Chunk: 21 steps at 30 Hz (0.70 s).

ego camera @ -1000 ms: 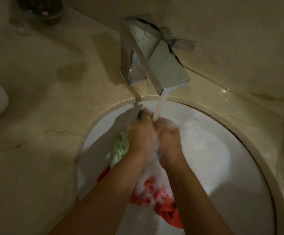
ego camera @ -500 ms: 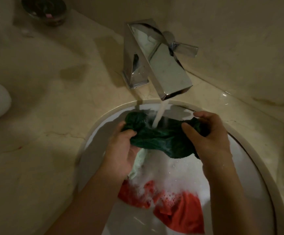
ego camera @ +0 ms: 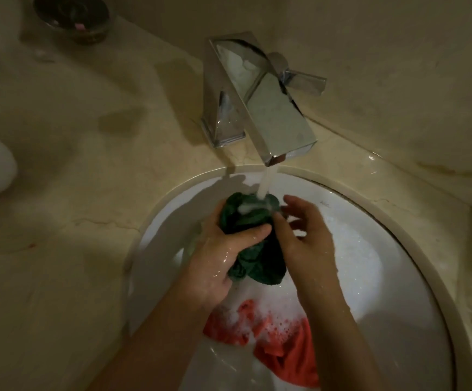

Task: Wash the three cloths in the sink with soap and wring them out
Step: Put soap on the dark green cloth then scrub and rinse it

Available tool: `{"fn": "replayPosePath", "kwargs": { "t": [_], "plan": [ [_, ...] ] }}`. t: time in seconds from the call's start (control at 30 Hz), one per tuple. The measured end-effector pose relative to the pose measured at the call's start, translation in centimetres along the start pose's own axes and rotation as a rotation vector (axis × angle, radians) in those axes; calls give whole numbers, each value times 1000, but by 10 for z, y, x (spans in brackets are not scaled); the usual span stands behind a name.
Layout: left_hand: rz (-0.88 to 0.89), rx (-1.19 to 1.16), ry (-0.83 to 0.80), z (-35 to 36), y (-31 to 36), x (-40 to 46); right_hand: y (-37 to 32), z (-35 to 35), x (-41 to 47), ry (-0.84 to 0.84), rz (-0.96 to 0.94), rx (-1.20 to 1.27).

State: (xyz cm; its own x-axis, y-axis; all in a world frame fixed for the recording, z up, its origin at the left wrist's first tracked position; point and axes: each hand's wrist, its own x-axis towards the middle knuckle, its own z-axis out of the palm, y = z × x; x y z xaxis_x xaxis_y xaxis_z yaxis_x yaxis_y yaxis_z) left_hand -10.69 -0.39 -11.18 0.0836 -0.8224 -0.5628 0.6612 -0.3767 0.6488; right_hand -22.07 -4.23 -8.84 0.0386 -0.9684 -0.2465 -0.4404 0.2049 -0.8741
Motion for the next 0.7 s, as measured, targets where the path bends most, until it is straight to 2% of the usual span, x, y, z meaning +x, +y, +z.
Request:
{"fn": "replayPosePath", "kwargs": {
  "t": [0.07, 0.13, 0.37, 0.5, 0.57, 0.63, 0.7],
  "plan": [
    [-3, -17, 2, 2, 1, -1, 3, 0, 1, -150, 187, 221],
    [6, -73, 53, 4, 1, -1, 6, 0, 4, -168, 224, 321],
    [44, -148, 6, 11, -2, -5, 4, 0, 11, 93, 99, 490],
    [20, -177, 110, 13, -2, -3, 6, 2, 12, 148, 129, 631],
    [16, -214, 142, 15, -1, -2, 8, 10, 7, 33, 154, 618],
    [54, -165, 200, 20, -2, 0, 12, 25, -1, -77, 151, 505],
    [119, -15, 291, 25, -5, 4, 13, 38, -3, -58, 45, 322]
  ]
}}
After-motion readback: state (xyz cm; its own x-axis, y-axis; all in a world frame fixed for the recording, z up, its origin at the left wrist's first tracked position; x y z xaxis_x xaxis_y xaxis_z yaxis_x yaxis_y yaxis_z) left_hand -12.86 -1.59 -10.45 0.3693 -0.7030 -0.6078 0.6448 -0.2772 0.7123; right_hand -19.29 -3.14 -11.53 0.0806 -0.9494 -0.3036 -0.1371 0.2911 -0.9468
